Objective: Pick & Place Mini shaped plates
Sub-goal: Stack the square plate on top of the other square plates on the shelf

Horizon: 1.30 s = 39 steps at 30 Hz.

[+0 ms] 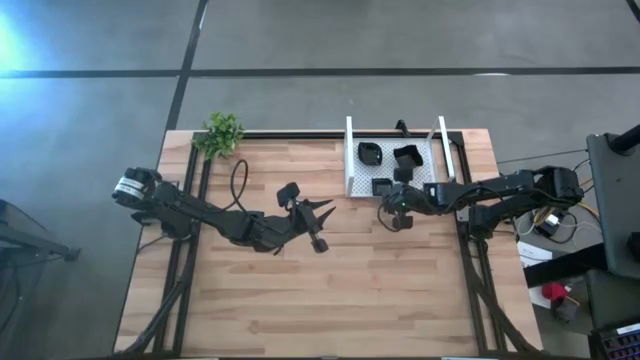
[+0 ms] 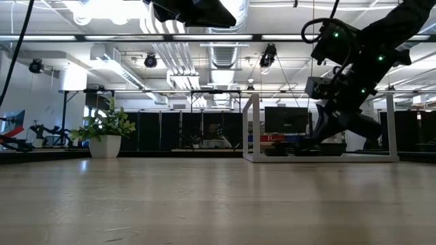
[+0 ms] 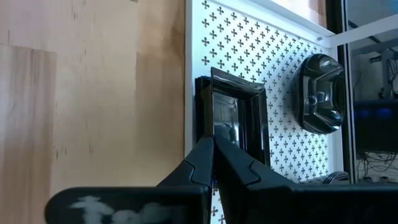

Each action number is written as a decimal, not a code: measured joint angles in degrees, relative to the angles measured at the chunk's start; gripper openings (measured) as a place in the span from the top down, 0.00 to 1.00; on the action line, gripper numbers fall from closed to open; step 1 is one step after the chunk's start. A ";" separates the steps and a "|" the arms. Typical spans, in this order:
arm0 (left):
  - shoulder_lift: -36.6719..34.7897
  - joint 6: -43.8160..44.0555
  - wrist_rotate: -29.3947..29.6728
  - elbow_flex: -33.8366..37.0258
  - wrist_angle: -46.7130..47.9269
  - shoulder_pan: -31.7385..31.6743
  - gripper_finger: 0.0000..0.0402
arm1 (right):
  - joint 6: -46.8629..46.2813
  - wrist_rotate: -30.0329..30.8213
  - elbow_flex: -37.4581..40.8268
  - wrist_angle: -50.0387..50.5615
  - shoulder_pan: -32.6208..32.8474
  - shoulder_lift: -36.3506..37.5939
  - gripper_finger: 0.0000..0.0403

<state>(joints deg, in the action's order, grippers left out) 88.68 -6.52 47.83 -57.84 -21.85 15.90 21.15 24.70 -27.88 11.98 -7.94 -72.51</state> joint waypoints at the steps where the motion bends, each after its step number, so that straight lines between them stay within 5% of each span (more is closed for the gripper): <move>1: 0.00 0.17 -0.01 0.00 0.00 0.00 0.80 | -0.07 0.42 0.13 -0.26 0.02 0.00 0.98; 39: 0.00 0.71 -0.23 0.00 0.00 0.11 0.80 | 1.75 0.95 0.46 -3.36 0.02 0.00 0.92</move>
<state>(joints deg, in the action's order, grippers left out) 88.68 -5.80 47.61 -57.84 -21.85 16.01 22.90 25.65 -27.42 8.62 -7.92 -72.51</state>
